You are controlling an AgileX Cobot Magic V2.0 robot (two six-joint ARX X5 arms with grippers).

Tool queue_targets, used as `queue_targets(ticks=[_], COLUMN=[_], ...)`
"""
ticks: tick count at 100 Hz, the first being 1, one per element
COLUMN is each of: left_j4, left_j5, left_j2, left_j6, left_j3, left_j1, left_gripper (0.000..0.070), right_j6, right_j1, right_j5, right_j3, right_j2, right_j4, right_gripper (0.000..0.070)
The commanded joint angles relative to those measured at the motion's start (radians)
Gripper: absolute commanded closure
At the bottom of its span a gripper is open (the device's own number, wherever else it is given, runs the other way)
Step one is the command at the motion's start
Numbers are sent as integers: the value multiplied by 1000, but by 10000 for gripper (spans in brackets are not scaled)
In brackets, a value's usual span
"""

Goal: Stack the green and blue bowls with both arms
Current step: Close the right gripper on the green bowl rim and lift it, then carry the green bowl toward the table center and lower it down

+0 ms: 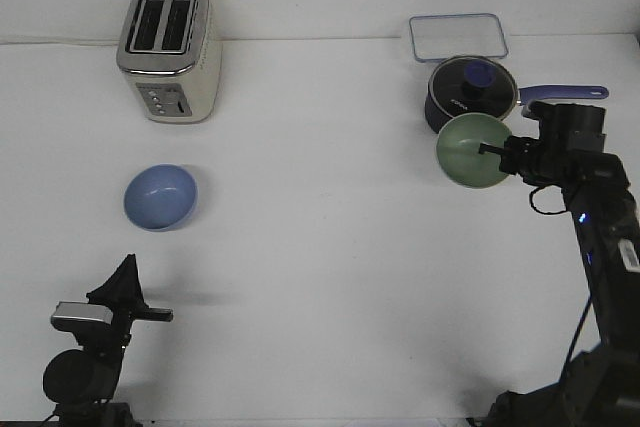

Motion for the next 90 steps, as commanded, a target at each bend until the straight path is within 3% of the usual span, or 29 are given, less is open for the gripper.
queue_targets(ticks=[1, 16, 34, 68, 90], left_j4=[10, 10, 10, 10, 10], left_j5=[2, 2, 2, 2, 2], left_j2=[-1, -1, -1, -1, -1], left_j6=[-3, -3, -3, -3, -3], left_j3=[-19, -19, -19, -19, -19], left_j1=[2, 2, 2, 2, 2], left_gripper=[686, 686, 685, 686, 685], right_j6=[5, 3, 20, 158, 197], right_j1=[3, 70, 235, 613, 754], right_j5=[-40, -77, -77, -16, 23], right_j3=[21, 11, -107, -369, -427], right_j2=[-35, -157, -284, -333, -254], right_j4=[-26, -124, -141, -46, 16], right_gripper=[700, 700, 700, 700, 700])
